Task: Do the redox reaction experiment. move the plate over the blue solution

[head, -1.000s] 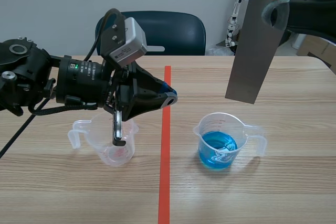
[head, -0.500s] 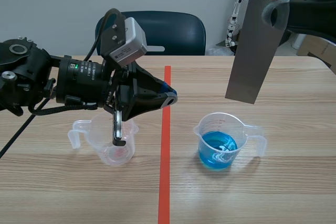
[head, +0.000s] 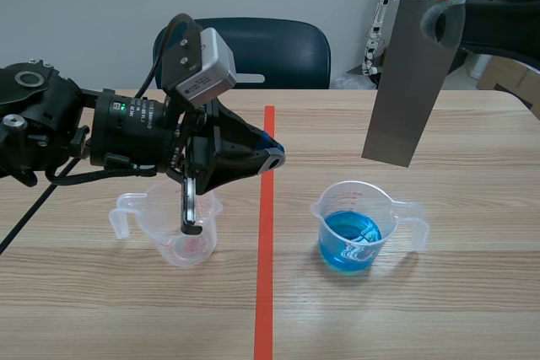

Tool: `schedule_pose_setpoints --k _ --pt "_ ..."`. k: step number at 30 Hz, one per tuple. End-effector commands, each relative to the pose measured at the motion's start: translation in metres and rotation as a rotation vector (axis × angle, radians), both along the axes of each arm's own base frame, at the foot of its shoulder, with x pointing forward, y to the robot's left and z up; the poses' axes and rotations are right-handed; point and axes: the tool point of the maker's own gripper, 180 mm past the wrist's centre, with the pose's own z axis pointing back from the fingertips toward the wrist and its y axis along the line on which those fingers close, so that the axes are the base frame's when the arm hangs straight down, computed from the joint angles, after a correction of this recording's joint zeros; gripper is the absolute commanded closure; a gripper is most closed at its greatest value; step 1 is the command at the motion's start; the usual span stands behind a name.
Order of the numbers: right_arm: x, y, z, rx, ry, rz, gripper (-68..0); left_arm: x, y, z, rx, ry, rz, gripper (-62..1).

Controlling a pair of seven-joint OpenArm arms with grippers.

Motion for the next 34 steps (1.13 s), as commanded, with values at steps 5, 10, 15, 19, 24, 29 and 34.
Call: schedule_pose_setpoints --k 5,10,15,19,24,29,34 --pt "0.0018 -0.0007 0.0100 0.015 -0.020 0.002 -0.6 0.0012 -0.0046 0.0129 -0.041 -0.012 -0.006 -2.7" --pt "0.0018 -0.0007 0.0095 0.013 -0.019 0.002 -0.6 0.0012 -0.0046 0.0129 -0.041 -0.012 -0.006 -2.7" --pt "0.0019 -0.0008 0.0096 0.013 -0.019 0.002 -0.6 0.0012 -0.0046 0.0129 -0.041 -0.012 -0.006 -2.7" --pt "0.0019 -0.0007 0.0097 0.013 -0.019 0.002 -0.6 0.0012 -0.0046 0.0129 -0.041 -0.012 -0.006 -2.7" --pt "0.0019 -0.0007 0.0097 0.013 -0.019 0.002 -0.6 0.0012 -0.0046 0.0129 -0.041 -0.012 -0.006 -2.7" --pt "0.0019 -0.0007 0.0097 0.013 -0.019 0.002 -0.6 0.0012 -0.0046 0.0129 -0.041 -0.012 -0.006 -2.7" --pt "0.0019 -0.0007 0.0098 0.014 -0.019 0.002 -0.6 0.0012 -0.0046 0.0129 -0.041 -0.012 -0.006 -2.7"
